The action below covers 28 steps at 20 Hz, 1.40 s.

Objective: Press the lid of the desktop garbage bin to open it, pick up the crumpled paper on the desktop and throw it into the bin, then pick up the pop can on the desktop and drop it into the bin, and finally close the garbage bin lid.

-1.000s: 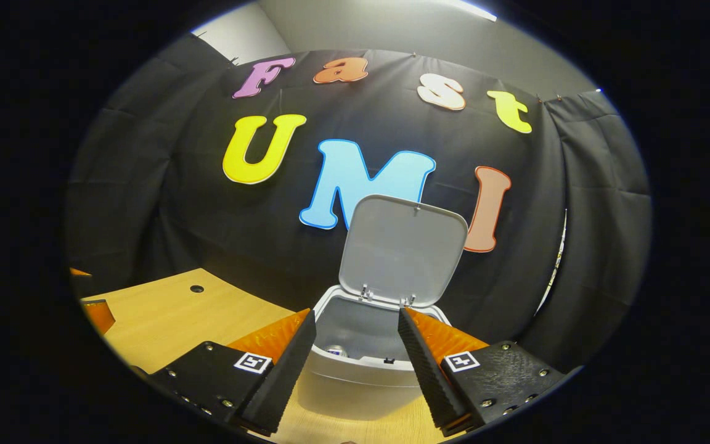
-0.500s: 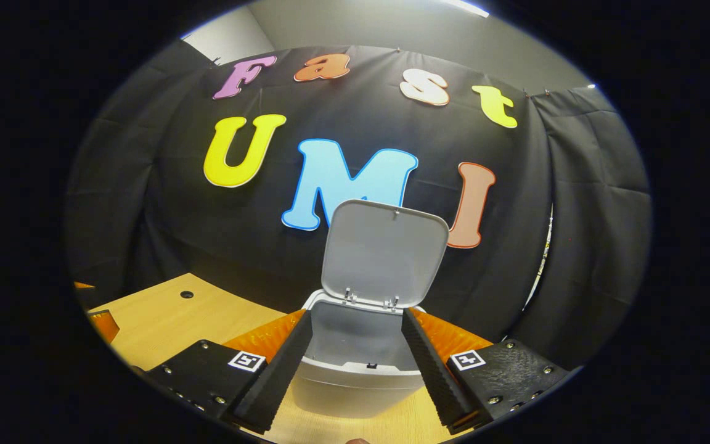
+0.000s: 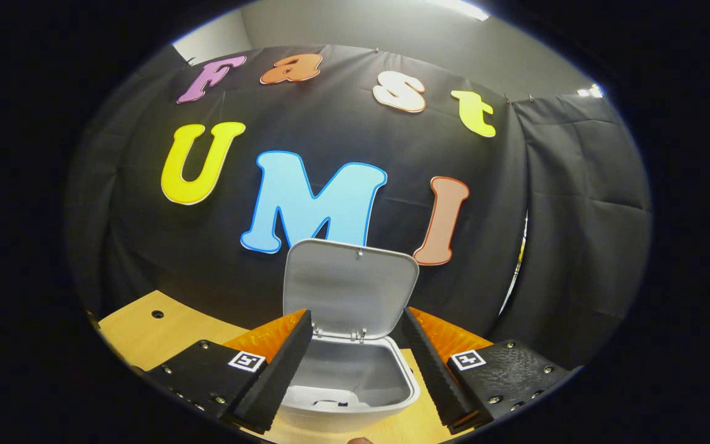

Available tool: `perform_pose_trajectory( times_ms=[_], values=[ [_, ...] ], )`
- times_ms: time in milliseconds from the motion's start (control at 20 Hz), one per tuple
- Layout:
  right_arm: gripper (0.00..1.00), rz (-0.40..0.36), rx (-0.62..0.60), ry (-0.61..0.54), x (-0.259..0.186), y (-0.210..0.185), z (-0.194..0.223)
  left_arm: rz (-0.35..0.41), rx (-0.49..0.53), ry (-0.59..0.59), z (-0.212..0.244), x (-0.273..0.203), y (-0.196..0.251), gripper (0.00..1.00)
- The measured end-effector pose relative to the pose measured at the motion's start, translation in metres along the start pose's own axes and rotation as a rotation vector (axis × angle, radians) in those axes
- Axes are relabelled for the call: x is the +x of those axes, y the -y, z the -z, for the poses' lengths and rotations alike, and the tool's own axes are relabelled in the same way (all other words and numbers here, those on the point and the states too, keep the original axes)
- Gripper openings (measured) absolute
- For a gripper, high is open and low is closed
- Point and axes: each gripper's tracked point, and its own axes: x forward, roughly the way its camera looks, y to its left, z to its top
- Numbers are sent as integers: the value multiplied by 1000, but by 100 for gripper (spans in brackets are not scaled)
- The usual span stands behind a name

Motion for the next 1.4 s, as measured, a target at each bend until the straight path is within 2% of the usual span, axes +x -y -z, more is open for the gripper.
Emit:
perform_pose_trajectory(
  times_ms=[250, 500, 800, 1050, 1400],
  values=[
    [94, 10, 25, 24, 40, 1, -34, 27, 15, 6, -1, 0, 3, 96],
    [94, 2, 82, 48, 72, -1, -61, 26, -38, -17, 5, -2, 6, 96],
    [93, 12, 105, 49, 104, 5, -72, -59, -89, -2, 1, -10, -2, 95],
    [93, 23, 157, -11, 129, 14, -59, -136, -122, 7, 2, -18, -11, 96],
    [94, -12, 196, -32, 130, 14, -50, -198, -113, 15, -2, -24, -15, 96]
  ],
)
